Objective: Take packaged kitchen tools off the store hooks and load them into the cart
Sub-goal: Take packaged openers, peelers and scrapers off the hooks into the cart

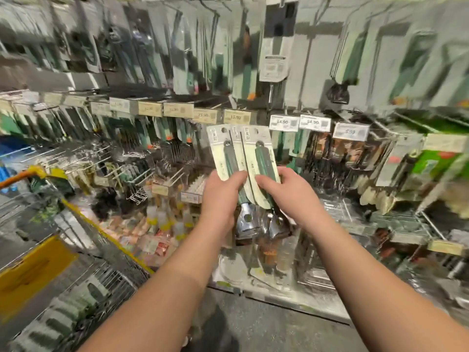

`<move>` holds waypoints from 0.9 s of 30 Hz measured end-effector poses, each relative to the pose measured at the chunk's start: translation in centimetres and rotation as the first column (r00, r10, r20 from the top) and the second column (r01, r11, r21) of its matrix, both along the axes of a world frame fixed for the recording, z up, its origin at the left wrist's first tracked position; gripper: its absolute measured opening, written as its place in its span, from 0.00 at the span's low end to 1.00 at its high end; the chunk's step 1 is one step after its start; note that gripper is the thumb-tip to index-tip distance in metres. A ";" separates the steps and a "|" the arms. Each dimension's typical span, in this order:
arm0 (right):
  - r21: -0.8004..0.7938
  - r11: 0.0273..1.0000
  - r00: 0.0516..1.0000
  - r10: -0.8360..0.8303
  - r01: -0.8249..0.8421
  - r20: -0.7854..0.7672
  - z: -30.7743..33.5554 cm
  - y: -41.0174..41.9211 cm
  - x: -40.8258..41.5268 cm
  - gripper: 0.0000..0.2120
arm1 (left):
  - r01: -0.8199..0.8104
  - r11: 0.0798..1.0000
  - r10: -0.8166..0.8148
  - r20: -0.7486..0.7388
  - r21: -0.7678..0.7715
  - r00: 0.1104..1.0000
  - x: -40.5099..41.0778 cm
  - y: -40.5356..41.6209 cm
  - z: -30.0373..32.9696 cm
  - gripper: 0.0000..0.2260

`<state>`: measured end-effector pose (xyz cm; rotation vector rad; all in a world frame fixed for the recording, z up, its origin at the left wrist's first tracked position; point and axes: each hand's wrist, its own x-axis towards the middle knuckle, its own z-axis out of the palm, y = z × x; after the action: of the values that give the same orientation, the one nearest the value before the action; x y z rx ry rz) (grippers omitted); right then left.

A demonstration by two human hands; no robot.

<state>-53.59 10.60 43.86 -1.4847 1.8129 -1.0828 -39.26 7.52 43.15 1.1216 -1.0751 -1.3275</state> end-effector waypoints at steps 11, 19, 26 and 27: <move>-0.201 0.957 0.975 -0.220 0.209 -0.032 5.0 0.5 -17.8 0.25 | 0.041 0.984 -0.038 0.017 -0.174 0.999 -14.4 -0.6 5.7 0.07; -0.327 0.894 0.934 -0.349 0.306 -0.081 7.5 -2.9 -22.4 0.22 | 0.039 0.982 -0.038 0.008 -0.187 0.999 -17.1 -2.8 8.2 0.08; -0.391 0.844 0.886 -0.445 0.367 -0.129 11.3 -7.3 -23.7 0.36 | 0.075 0.967 -0.083 -0.021 -0.244 0.996 -17.8 -5.5 10.1 0.11; -0.402 0.838 0.882 -0.453 0.369 -0.133 11.7 -7.9 -23.8 0.37 | 0.086 0.965 -0.097 -0.029 -0.249 0.995 -17.9 -6.0 10.3 0.11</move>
<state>-77.35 2.70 55.56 -1.5006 2.2585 -1.5949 -57.14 1.55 53.45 0.8649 -1.2370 -1.2426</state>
